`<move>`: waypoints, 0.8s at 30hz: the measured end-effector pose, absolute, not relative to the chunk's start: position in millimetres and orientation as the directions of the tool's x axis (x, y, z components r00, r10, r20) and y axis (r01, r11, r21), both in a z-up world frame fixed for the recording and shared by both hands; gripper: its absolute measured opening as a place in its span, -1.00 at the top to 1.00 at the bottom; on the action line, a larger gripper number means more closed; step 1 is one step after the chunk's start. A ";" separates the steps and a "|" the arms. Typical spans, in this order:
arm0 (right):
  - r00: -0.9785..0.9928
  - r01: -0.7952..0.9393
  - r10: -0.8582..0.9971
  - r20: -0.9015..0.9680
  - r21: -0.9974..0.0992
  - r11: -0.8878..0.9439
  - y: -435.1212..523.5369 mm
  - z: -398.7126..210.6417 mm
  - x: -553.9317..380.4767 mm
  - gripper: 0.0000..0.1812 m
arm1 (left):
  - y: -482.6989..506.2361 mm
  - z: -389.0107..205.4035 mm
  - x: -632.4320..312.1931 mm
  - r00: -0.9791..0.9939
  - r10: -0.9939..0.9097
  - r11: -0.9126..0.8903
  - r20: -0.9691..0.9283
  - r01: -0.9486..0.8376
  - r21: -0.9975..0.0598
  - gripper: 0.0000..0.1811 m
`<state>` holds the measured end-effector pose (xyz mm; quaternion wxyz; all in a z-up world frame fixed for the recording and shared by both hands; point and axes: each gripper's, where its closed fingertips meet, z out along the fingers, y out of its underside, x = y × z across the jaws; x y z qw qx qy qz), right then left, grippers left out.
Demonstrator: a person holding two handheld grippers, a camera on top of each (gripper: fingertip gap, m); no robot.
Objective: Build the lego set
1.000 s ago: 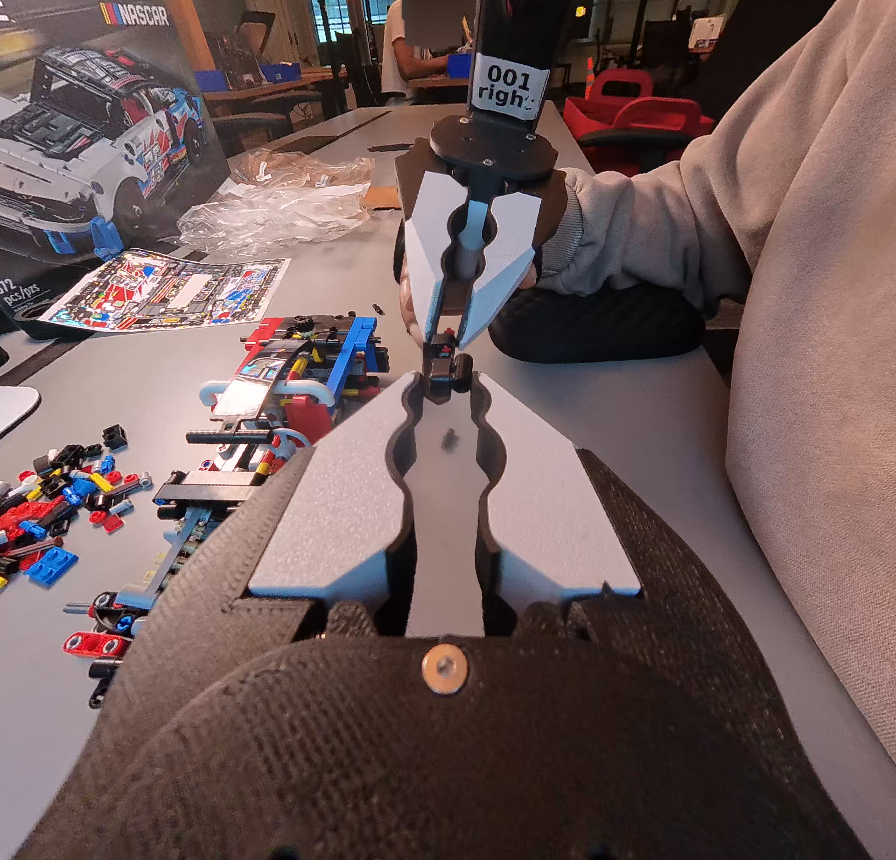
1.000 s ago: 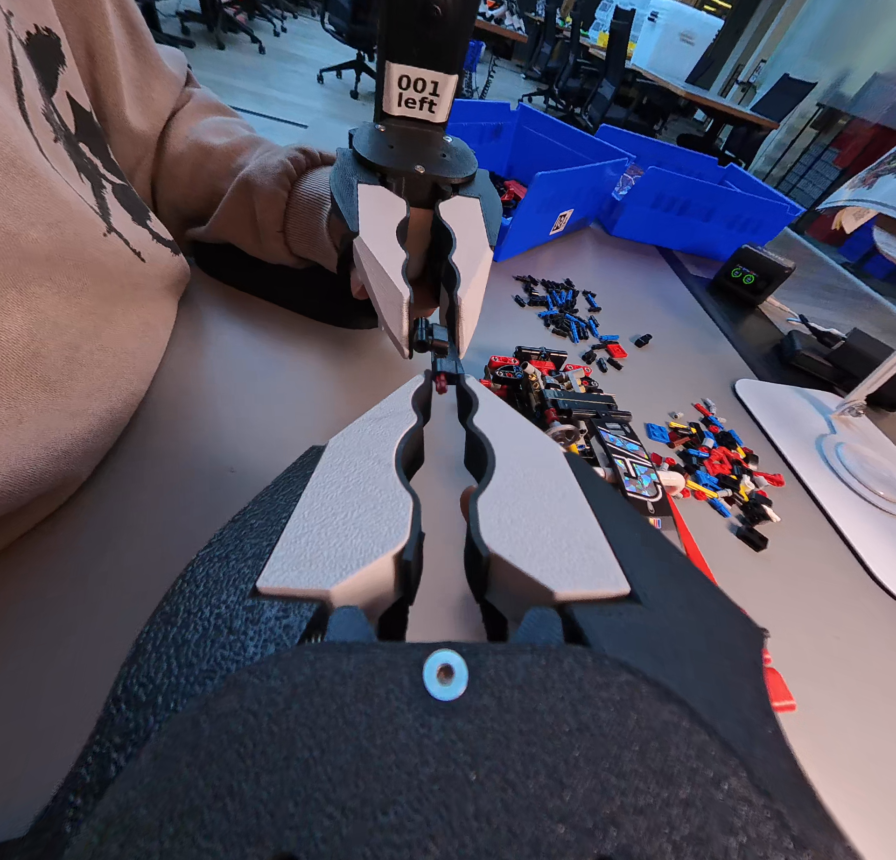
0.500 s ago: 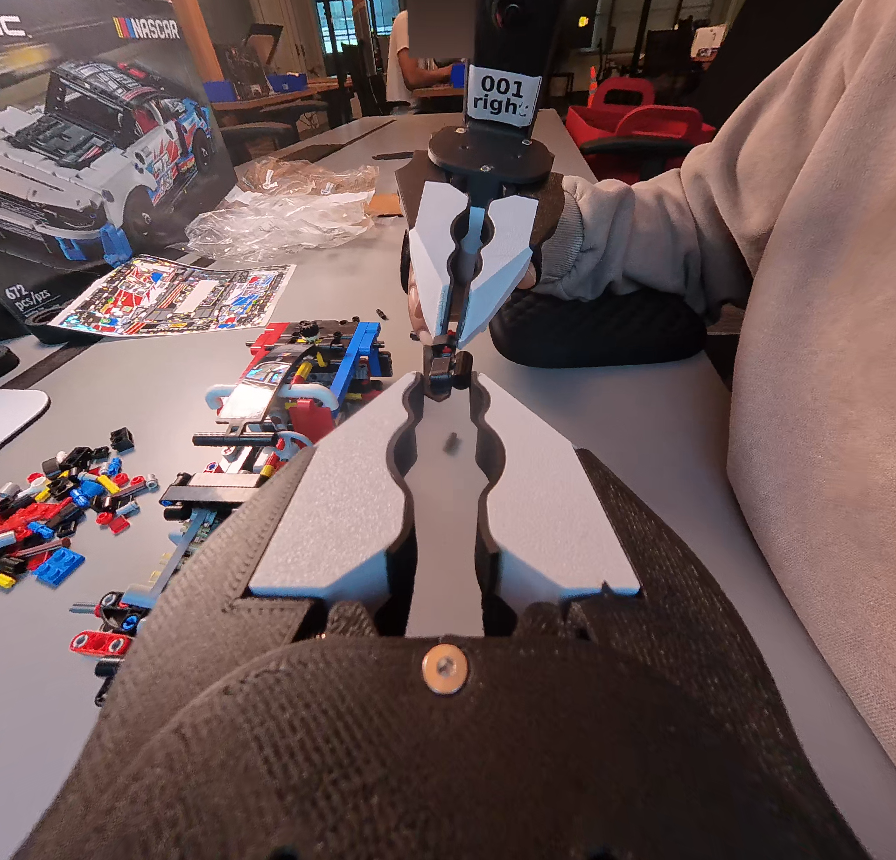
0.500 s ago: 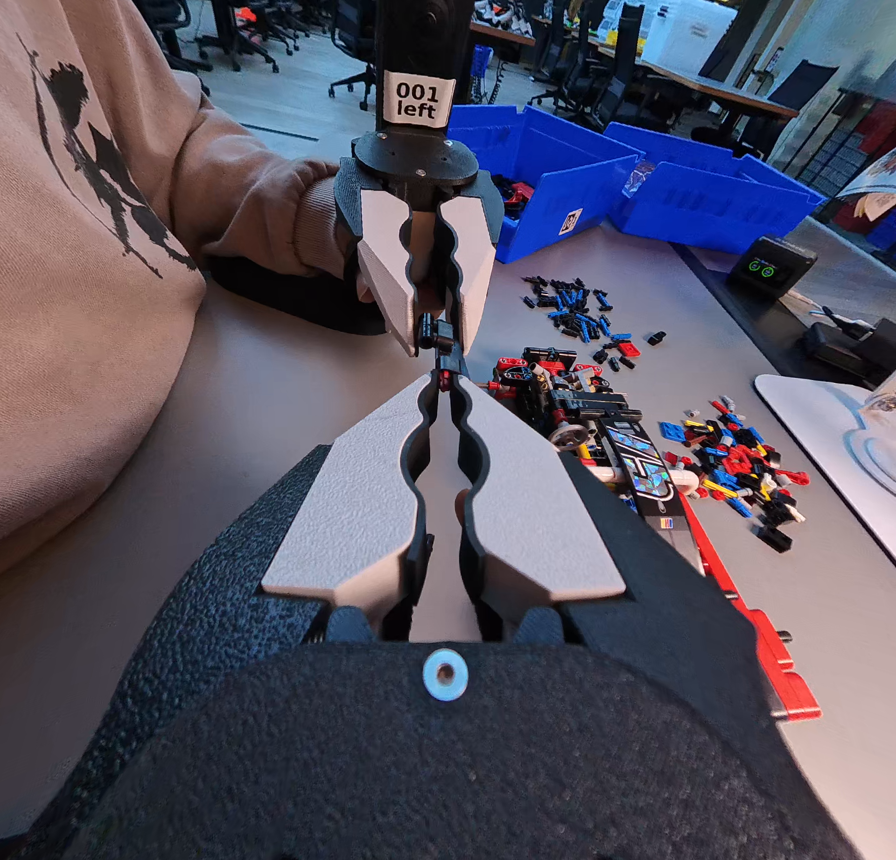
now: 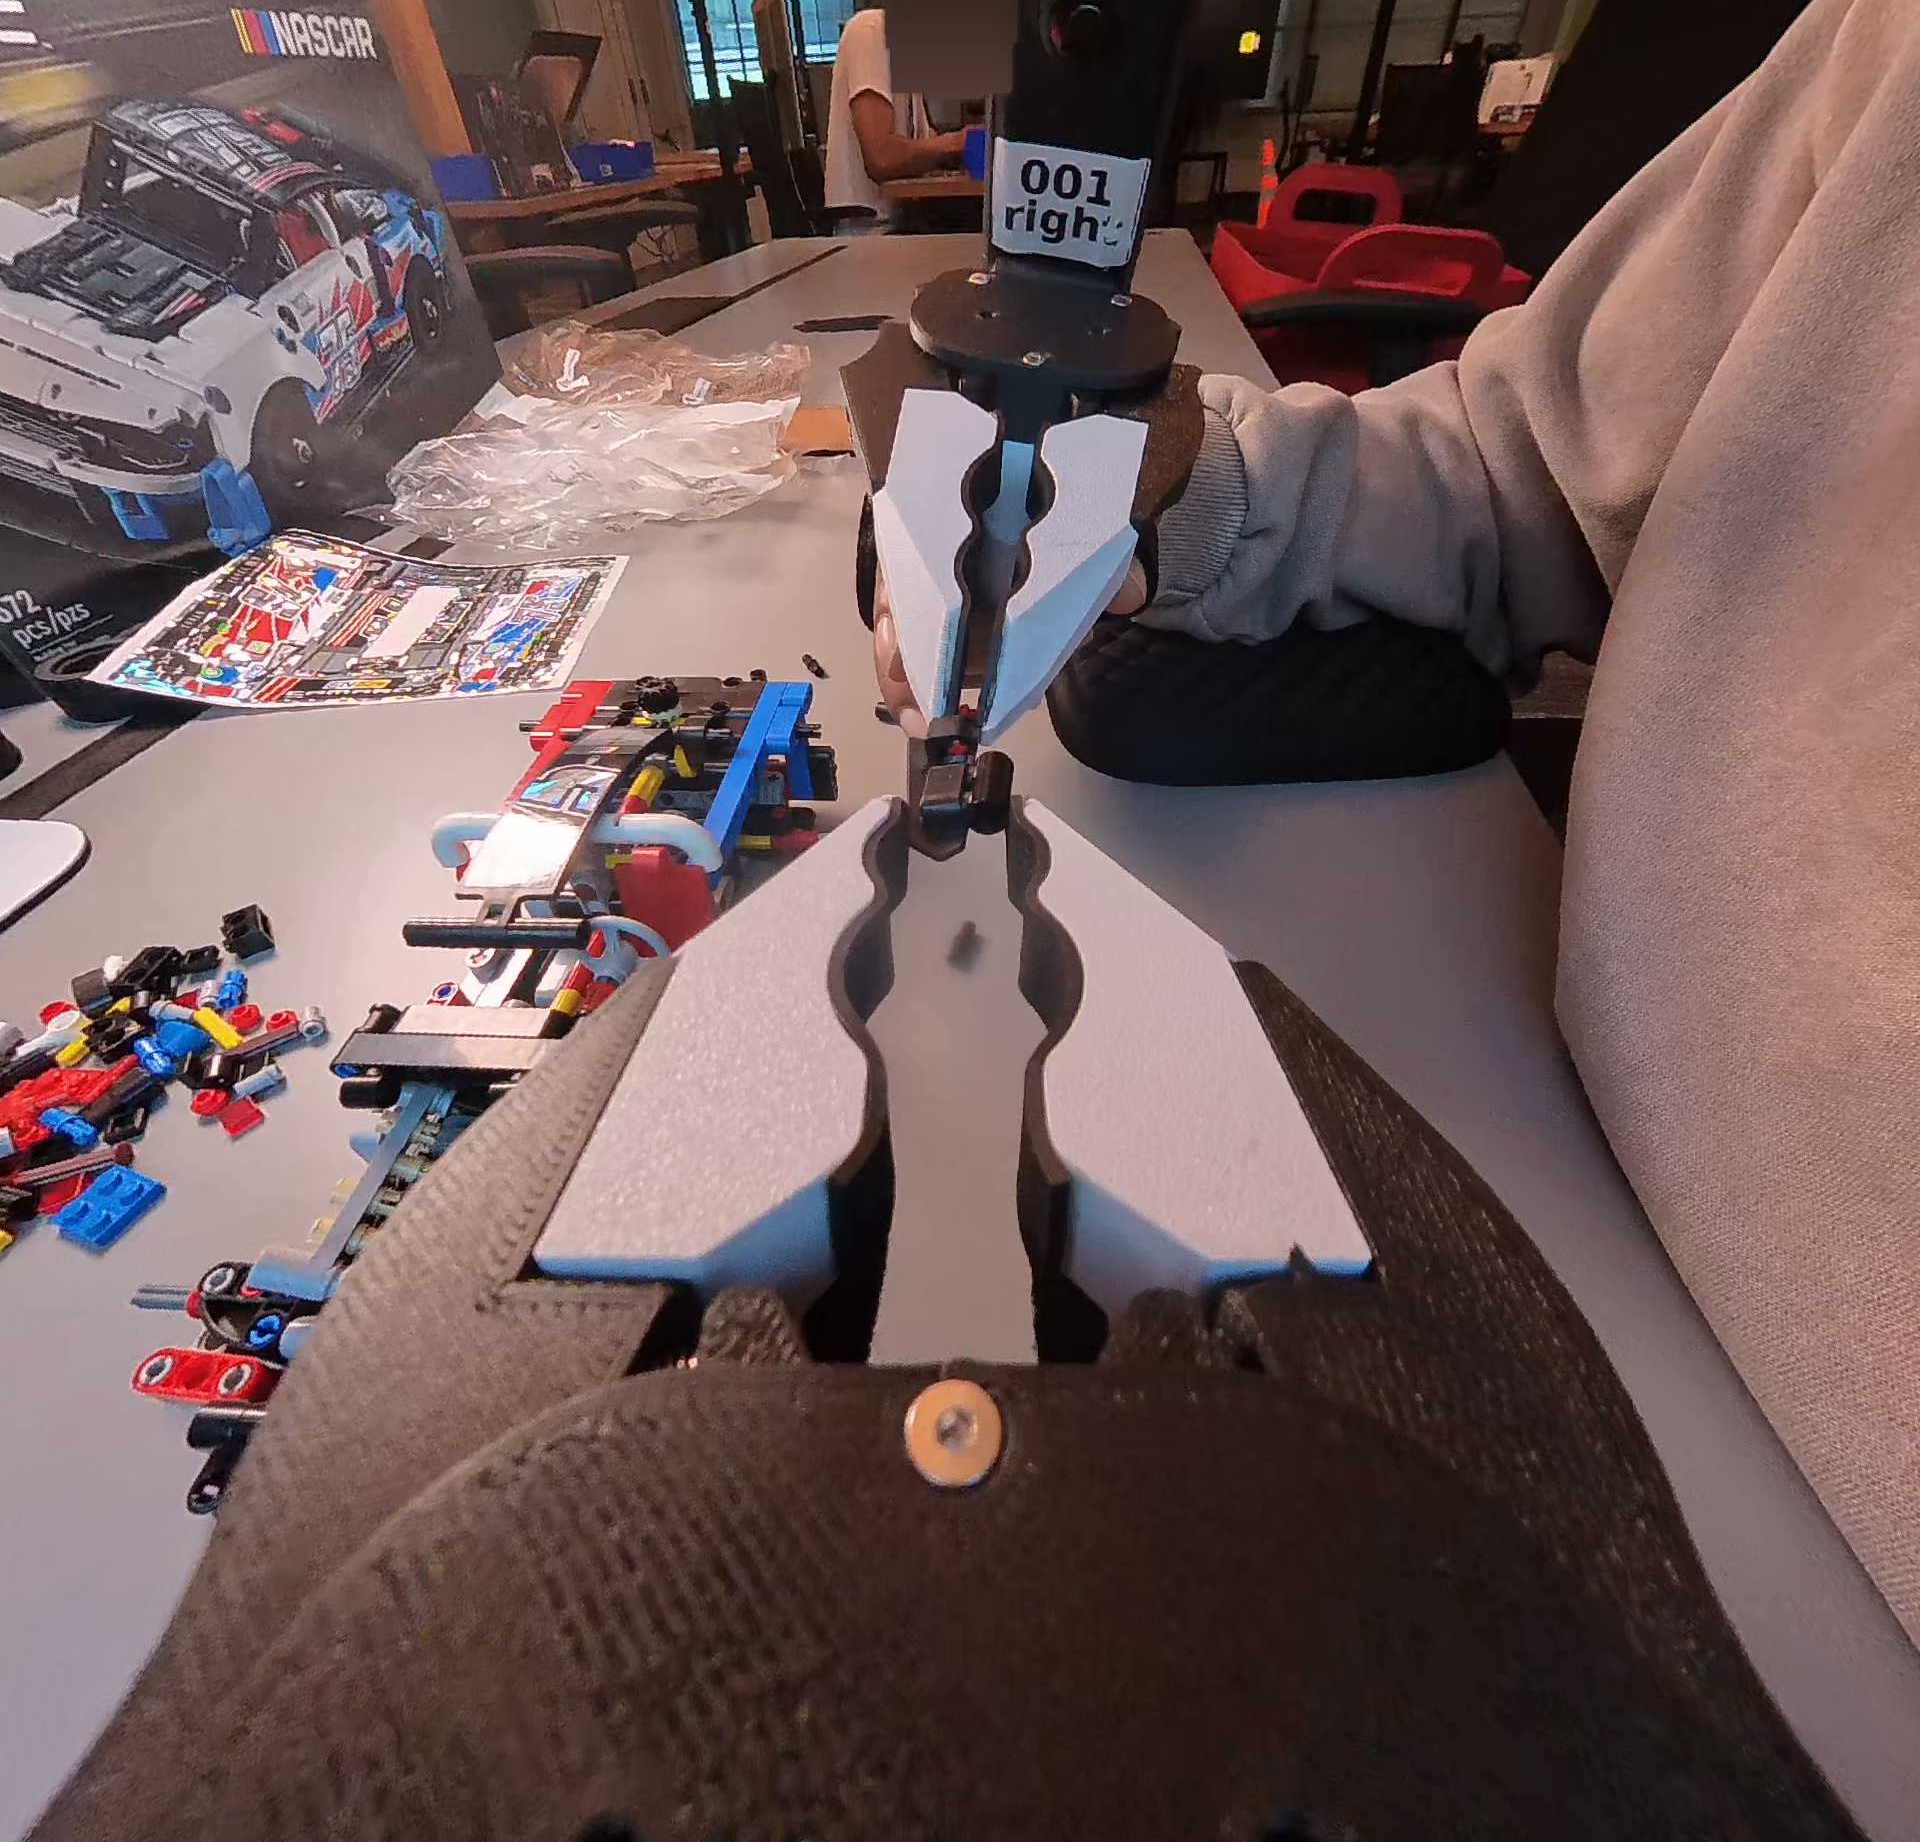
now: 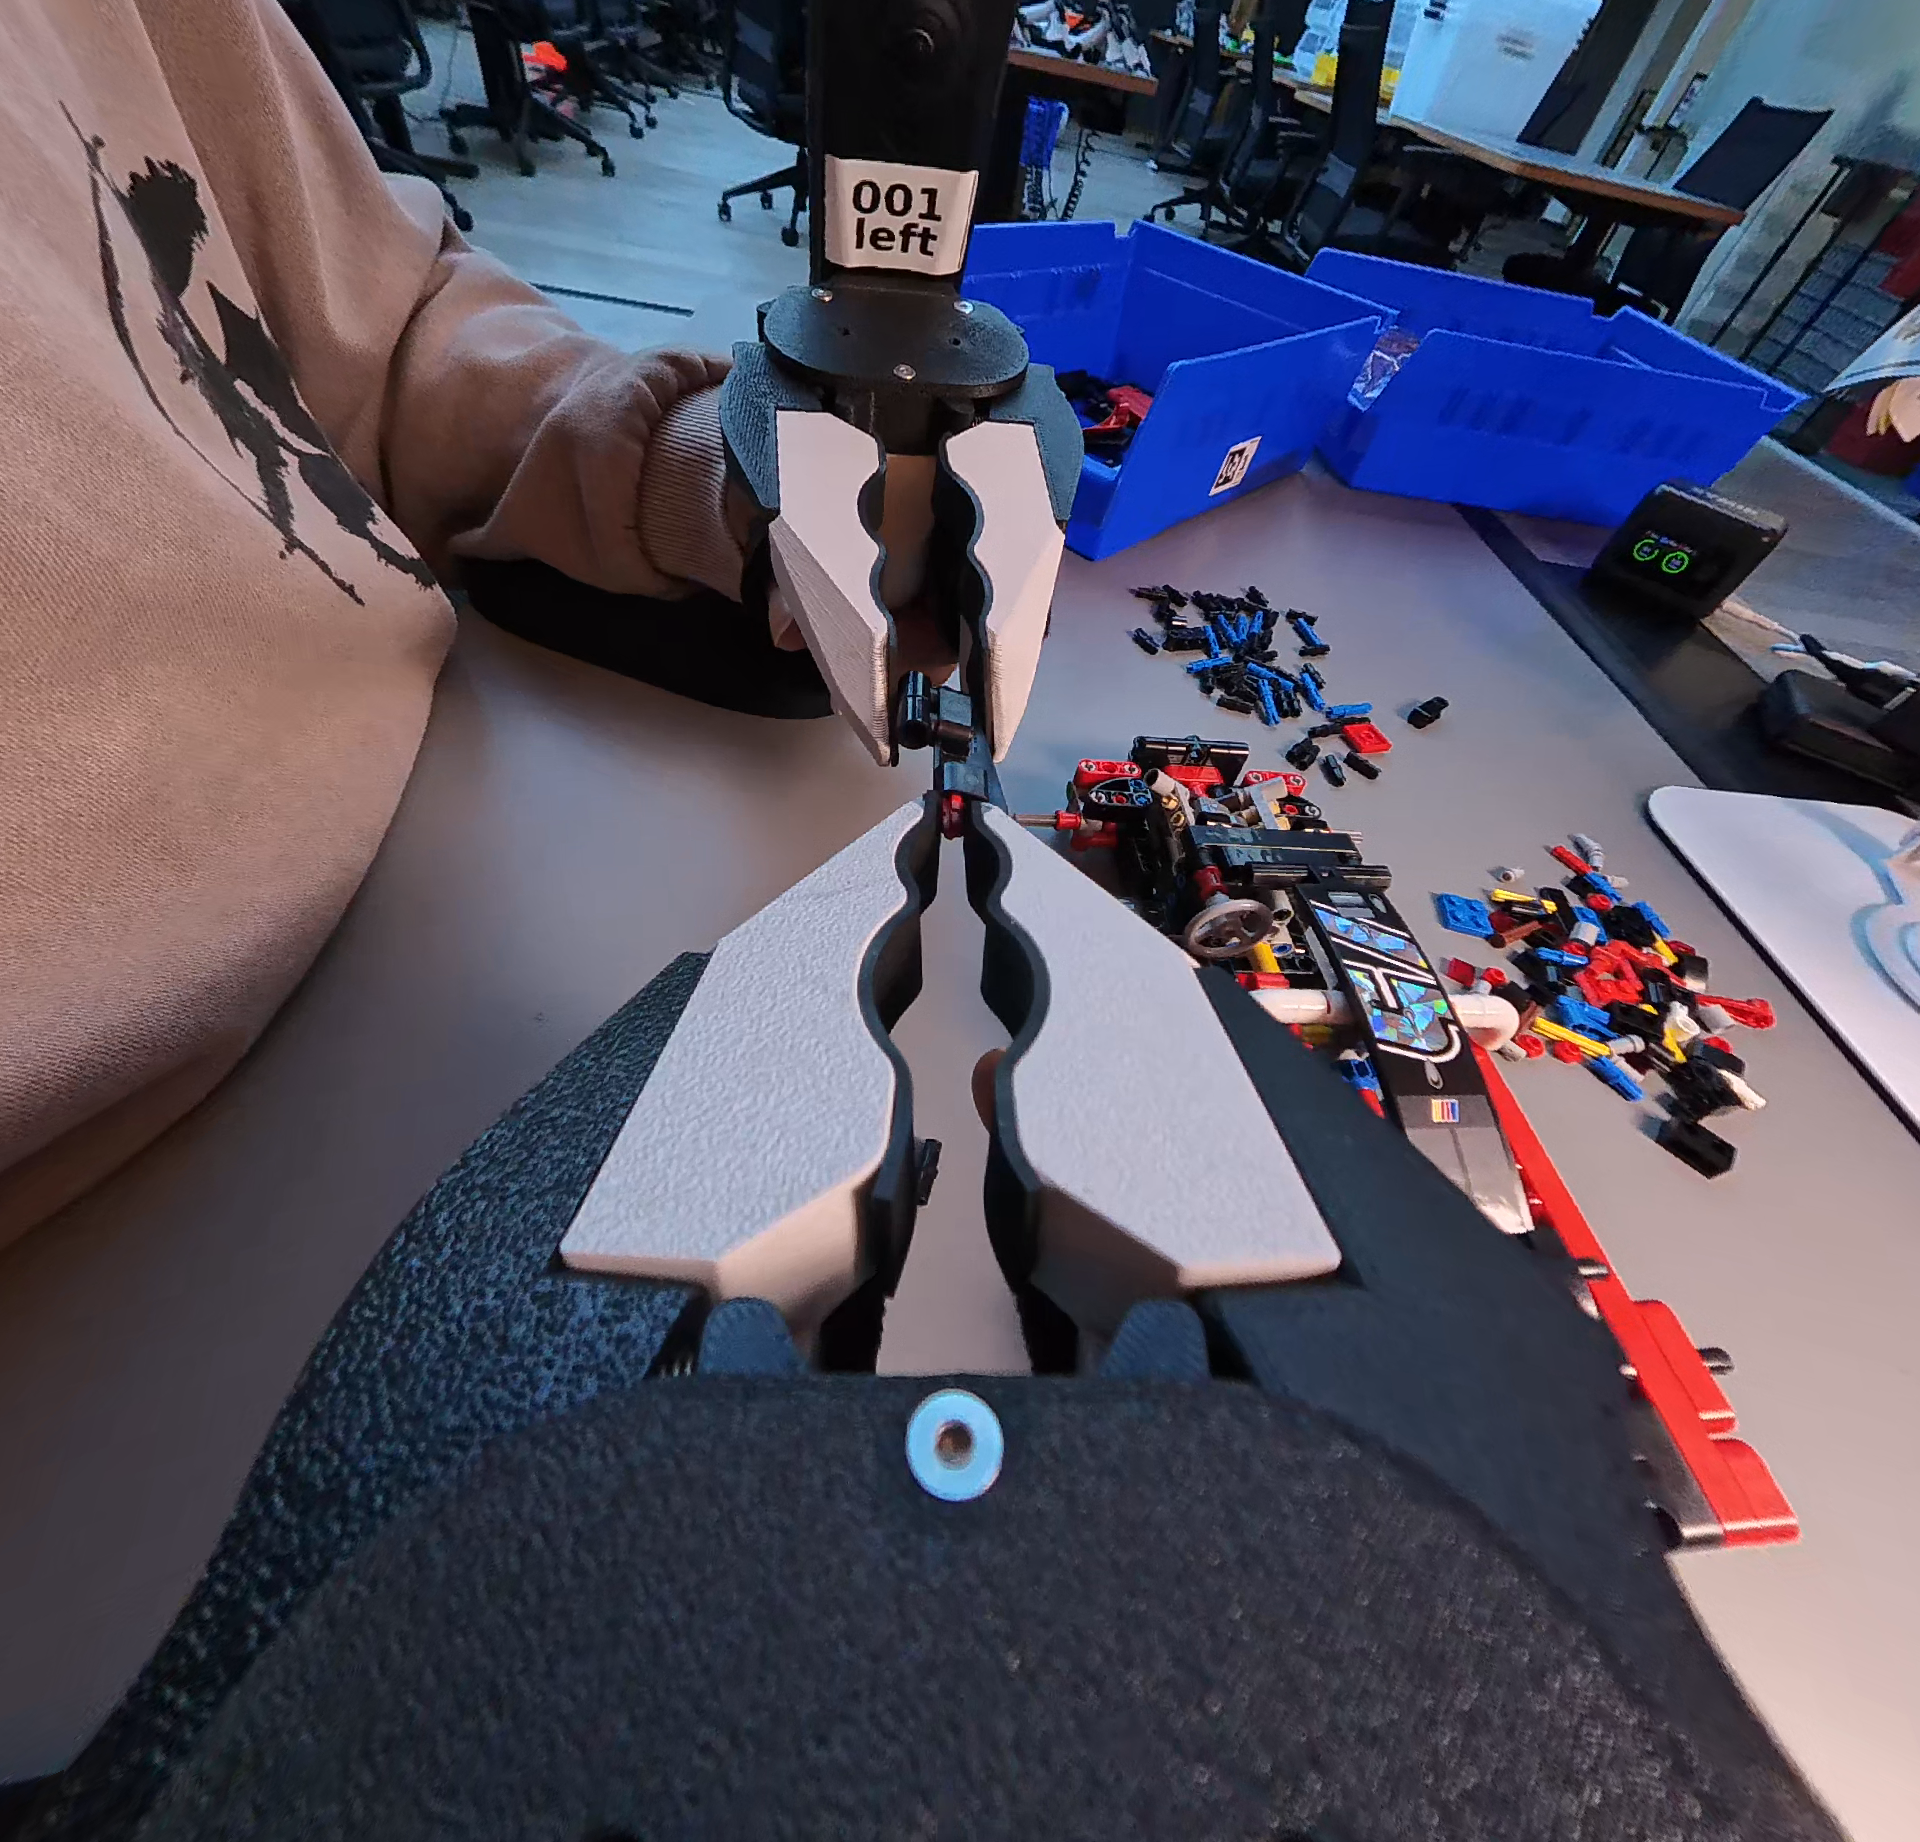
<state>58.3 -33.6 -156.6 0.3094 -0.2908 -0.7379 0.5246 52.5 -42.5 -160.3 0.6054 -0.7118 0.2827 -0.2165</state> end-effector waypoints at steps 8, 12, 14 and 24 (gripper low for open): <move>-0.642 0.110 0.753 0.142 -0.955 0.274 -33.0 -156.7 58.4 0.98 | -42.2 -160.8 52.6 0.746 -0.666 -0.111 -0.027 -0.135 -0.985 0.82; -0.645 0.114 0.752 0.138 -0.955 0.273 -33.0 -157.0 58.7 0.98 | -42.2 -161.2 53.0 0.745 -0.667 -0.111 -0.028 -0.137 -0.984 0.82; -0.646 0.115 0.751 0.137 -0.955 0.273 -33.0 -157.3 58.8 0.98 | -42.2 -161.5 53.1 0.745 -0.667 -0.113 -0.029 -0.139 -0.984 0.82; -0.605 0.092 0.781 0.153 -0.961 0.260 -27.3 -152.2 54.0 0.97 | -39.9 -161.4 47.6 0.763 -0.646 -0.120 -0.028 -0.138 -0.983 0.82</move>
